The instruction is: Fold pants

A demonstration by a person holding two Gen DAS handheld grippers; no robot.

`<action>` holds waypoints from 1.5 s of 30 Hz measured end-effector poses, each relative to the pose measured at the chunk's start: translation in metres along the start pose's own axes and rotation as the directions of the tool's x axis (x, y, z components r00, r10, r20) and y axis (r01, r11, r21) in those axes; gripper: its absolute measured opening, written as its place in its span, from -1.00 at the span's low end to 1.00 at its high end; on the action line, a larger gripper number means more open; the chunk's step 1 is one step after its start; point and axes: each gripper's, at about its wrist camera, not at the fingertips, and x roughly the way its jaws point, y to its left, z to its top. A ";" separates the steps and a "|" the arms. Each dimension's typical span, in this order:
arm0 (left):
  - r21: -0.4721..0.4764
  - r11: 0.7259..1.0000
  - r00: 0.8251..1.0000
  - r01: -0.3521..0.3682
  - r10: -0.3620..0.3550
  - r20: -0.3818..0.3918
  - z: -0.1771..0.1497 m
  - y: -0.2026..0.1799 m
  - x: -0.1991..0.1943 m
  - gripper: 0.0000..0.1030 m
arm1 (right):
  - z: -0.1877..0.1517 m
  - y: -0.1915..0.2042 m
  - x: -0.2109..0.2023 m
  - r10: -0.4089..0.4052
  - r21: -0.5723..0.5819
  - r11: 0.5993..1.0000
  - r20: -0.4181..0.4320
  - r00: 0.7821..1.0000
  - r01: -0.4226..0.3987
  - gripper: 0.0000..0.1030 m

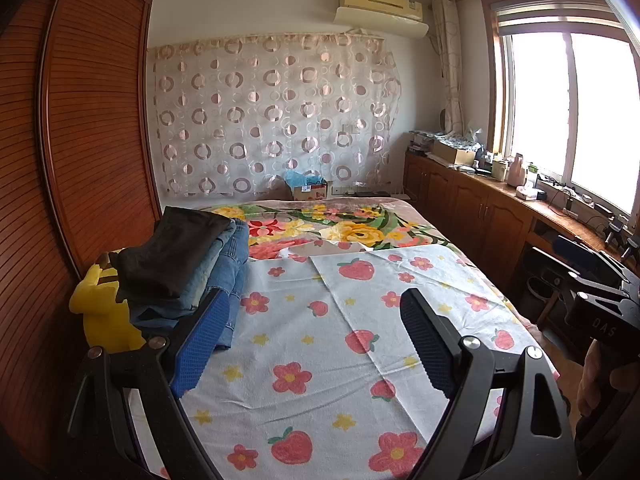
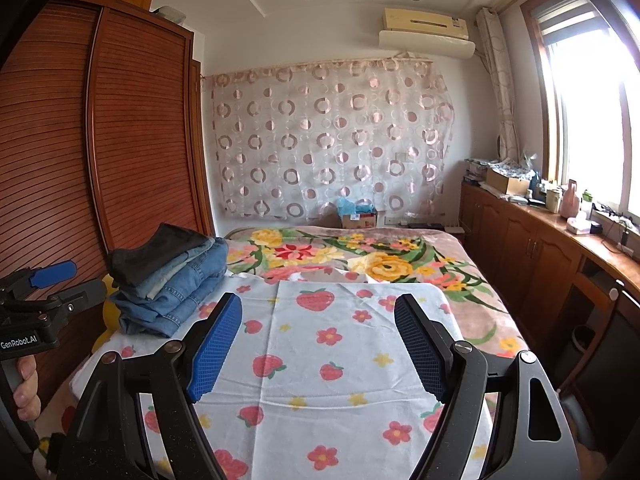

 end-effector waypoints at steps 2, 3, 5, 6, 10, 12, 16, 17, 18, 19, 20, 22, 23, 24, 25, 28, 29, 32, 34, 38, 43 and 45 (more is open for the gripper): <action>0.001 1.000 1.000 -0.001 0.001 0.000 0.000 0.000 0.000 0.70 | -0.001 0.001 0.000 0.002 0.000 1.000 0.000 1.000 -0.002 0.56; 0.001 1.000 1.000 -0.001 0.001 0.000 0.000 0.001 0.000 0.70 | 0.000 0.001 0.001 0.002 -0.001 1.000 0.000 1.000 -0.002 0.56; 0.000 1.000 1.000 0.000 0.000 -0.001 0.000 0.000 0.000 0.70 | 0.000 0.001 0.001 0.001 -0.001 1.000 0.001 1.000 -0.001 0.56; 0.000 1.000 1.000 0.000 0.000 -0.001 0.000 0.001 0.000 0.70 | -0.001 0.002 0.000 0.001 -0.001 1.000 0.001 1.000 -0.001 0.56; 0.001 1.000 1.000 0.000 0.000 -0.001 0.000 0.001 0.000 0.70 | -0.001 0.003 0.000 0.001 -0.005 1.000 0.000 1.000 -0.001 0.56; 0.001 1.000 1.000 0.000 0.000 -0.002 0.000 0.001 0.000 0.70 | -0.001 0.003 0.001 0.004 -0.003 1.000 -0.001 1.000 -0.004 0.56; 0.000 1.000 1.000 0.000 0.000 -0.001 0.001 -0.001 0.000 0.70 | -0.001 0.002 0.000 0.006 -0.003 1.000 -0.001 1.000 -0.006 0.56; 0.001 1.000 1.000 0.001 -0.001 -0.001 0.001 0.000 -0.001 0.70 | -0.001 0.003 0.001 0.005 -0.003 1.000 -0.001 1.000 -0.005 0.56; 0.001 1.000 1.000 0.000 0.000 -0.001 0.001 -0.001 0.000 0.70 | -0.001 0.003 0.001 0.005 -0.004 1.000 -0.001 1.000 -0.005 0.56; 0.001 1.000 1.000 -0.001 0.001 -0.001 0.001 -0.001 0.000 0.70 | -0.001 0.003 0.001 0.005 -0.004 1.000 0.000 1.000 -0.005 0.56; 0.001 1.000 1.000 0.000 0.000 -0.001 0.001 0.000 -0.001 0.70 | -0.001 0.003 0.001 0.004 -0.003 1.000 0.000 1.000 -0.004 0.56; 0.001 1.000 1.000 0.000 0.000 -0.002 0.001 0.000 -0.001 0.70 | -0.001 0.003 0.001 0.004 -0.003 1.000 -0.001 1.000 -0.004 0.56; 0.001 1.000 1.000 -0.001 0.001 -0.002 0.001 -0.001 0.000 0.70 | -0.001 0.003 0.001 0.004 -0.003 1.000 -0.001 1.000 -0.004 0.56; 0.001 1.000 1.000 0.000 0.000 -0.002 0.001 -0.001 0.000 0.70 | -0.001 0.003 0.001 0.005 -0.002 1.000 -0.001 1.000 -0.005 0.56; 0.001 1.000 1.000 0.000 0.000 -0.001 0.001 0.000 -0.001 0.70 | -0.001 0.003 0.001 0.004 -0.002 1.000 0.000 1.000 -0.004 0.56; 0.001 1.000 1.000 -0.001 0.001 -0.002 0.002 -0.002 0.000 0.71 | -0.001 0.002 0.001 0.006 -0.003 1.000 0.001 1.000 -0.006 0.56; 0.002 1.000 1.000 0.000 0.000 -0.002 0.002 -0.001 -0.001 0.70 | -0.001 0.003 0.001 0.006 -0.004 1.000 0.002 1.000 -0.006 0.56; 0.000 1.000 1.000 -0.001 0.001 -0.002 0.002 -0.001 -0.001 0.71 | -0.001 0.003 0.001 0.007 -0.004 1.000 0.005 1.000 -0.007 0.56; 0.001 1.000 1.000 -0.001 0.001 -0.002 0.002 -0.002 -0.001 0.70 | -0.001 0.004 0.002 0.005 -0.005 1.000 0.006 1.000 -0.005 0.56; 0.001 1.000 1.000 -0.001 0.001 -0.003 0.002 -0.002 -0.001 0.70 | -0.003 0.003 0.001 0.006 -0.003 1.000 0.009 1.000 -0.006 0.56; 0.001 1.000 1.000 -0.001 0.001 -0.002 0.002 -0.001 -0.001 0.70 | -0.003 0.003 0.000 0.005 -0.004 1.000 0.008 1.000 -0.005 0.56; 0.002 1.000 1.000 -0.001 0.001 -0.003 0.002 -0.001 -0.001 0.70 | -0.003 0.003 0.000 0.006 -0.004 1.000 0.009 1.000 -0.006 0.56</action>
